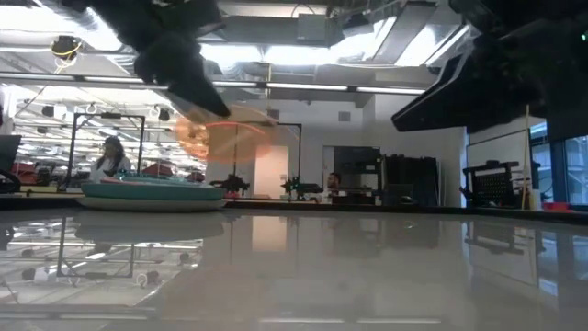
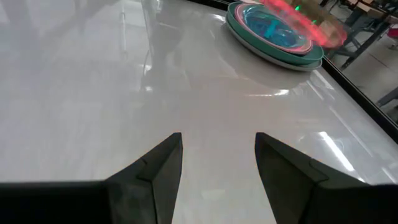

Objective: Stack plastic plates
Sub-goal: Stack the light orange plate on top of the light blue plate

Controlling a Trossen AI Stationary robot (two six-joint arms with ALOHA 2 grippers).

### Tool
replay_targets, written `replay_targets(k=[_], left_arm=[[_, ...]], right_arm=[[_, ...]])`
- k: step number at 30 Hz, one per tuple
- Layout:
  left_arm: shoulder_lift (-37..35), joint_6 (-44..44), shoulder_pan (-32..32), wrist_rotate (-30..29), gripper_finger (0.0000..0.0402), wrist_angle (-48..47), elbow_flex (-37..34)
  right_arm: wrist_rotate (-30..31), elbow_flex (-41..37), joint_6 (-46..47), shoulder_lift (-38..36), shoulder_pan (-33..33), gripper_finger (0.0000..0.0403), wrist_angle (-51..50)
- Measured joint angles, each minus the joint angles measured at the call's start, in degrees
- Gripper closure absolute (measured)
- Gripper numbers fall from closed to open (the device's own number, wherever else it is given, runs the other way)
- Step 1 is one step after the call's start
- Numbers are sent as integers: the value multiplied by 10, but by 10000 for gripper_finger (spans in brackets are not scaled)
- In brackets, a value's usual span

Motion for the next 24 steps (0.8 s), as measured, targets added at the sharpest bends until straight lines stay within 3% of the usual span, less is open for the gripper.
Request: replay_targets(k=[5, 10, 16, 24], left_arm=[[-113, -49, 67, -57, 398, -24, -84], [-185, -81, 146, -52, 398, -16, -168], [-204, -101, 212, -42, 398, 2, -227], [-202, -107, 262, -37, 398, 2, -247]], right_arm=[[0, 0, 1, 0, 0, 207, -6], [4, 0, 2, 0, 0, 207, -6], [24, 0, 2, 0, -3, 207, -9], [19, 0, 18, 1, -12, 207, -16]])
